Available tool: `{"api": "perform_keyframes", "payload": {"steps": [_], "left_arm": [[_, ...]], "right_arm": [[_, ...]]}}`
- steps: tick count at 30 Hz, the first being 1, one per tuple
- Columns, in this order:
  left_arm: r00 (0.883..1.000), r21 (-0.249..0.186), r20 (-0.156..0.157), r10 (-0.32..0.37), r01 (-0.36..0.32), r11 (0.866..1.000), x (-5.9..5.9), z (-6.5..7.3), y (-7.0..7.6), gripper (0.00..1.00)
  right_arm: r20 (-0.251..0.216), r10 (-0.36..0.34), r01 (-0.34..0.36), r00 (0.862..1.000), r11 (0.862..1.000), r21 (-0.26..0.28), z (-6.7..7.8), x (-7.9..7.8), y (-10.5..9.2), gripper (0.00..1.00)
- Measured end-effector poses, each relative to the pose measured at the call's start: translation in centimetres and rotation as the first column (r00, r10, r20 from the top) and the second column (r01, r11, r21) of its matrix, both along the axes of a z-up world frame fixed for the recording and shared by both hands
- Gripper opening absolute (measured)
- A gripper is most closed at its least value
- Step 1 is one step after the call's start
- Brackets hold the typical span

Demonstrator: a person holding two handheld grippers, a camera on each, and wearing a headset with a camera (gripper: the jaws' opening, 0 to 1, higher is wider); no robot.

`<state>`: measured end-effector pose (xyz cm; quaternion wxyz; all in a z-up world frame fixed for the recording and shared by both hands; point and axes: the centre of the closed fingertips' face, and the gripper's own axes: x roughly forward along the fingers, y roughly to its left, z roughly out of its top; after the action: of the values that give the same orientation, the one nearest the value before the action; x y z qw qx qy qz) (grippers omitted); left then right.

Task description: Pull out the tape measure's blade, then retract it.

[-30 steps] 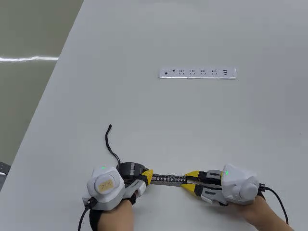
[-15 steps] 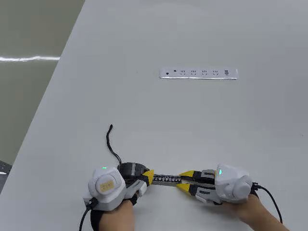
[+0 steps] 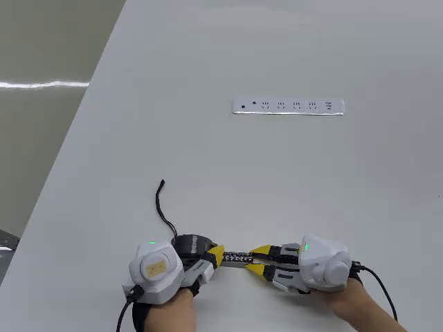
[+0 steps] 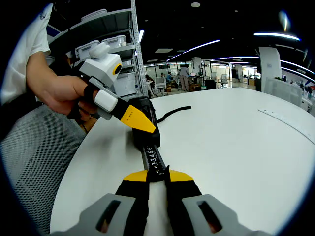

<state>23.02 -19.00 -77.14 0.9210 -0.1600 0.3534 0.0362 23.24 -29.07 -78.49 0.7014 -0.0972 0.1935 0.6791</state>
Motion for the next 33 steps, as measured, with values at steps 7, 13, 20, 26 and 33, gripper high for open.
{"api": "perform_keyframes", "payload": {"steps": [7, 13, 20, 26, 33], "left_arm": [[1.000, -0.004, -0.001, 0.000, 0.000, 1.000, 0.0, 0.0, 0.0, 0.64], [1.000, -0.008, 0.000, 0.003, -0.003, 1.000, 0.0, 0.0, 0.0, 0.64], [1.000, -0.015, 0.003, 0.007, -0.007, 1.000, 0.0, 0.1, 0.0, 0.64], [1.000, -0.025, 0.005, 0.011, -0.011, 1.000, 0.1, 0.1, 0.0, 0.64], [1.000, -0.034, 0.005, 0.012, -0.011, 0.999, 0.1, 0.2, 0.1, 0.64]], "right_arm": [[0.006, 0.006, -0.006, 1.000, 1.000, 0.003, -0.2, 0.0, 0.9, 0.12], [0.006, 0.008, -0.008, 1.000, 1.000, 0.004, 0.0, -0.2, 1.2, 0.12], [0.005, 0.013, -0.013, 1.000, 1.000, 0.003, -0.1, -0.3, 1.9, 0.12], [0.006, 0.017, -0.017, 1.000, 1.000, 0.003, -0.1, -0.3, 2.2, 0.12], [0.009, 0.017, -0.017, 1.000, 1.000, 0.002, 0.0, -0.2, 2.5, 0.12]]}}
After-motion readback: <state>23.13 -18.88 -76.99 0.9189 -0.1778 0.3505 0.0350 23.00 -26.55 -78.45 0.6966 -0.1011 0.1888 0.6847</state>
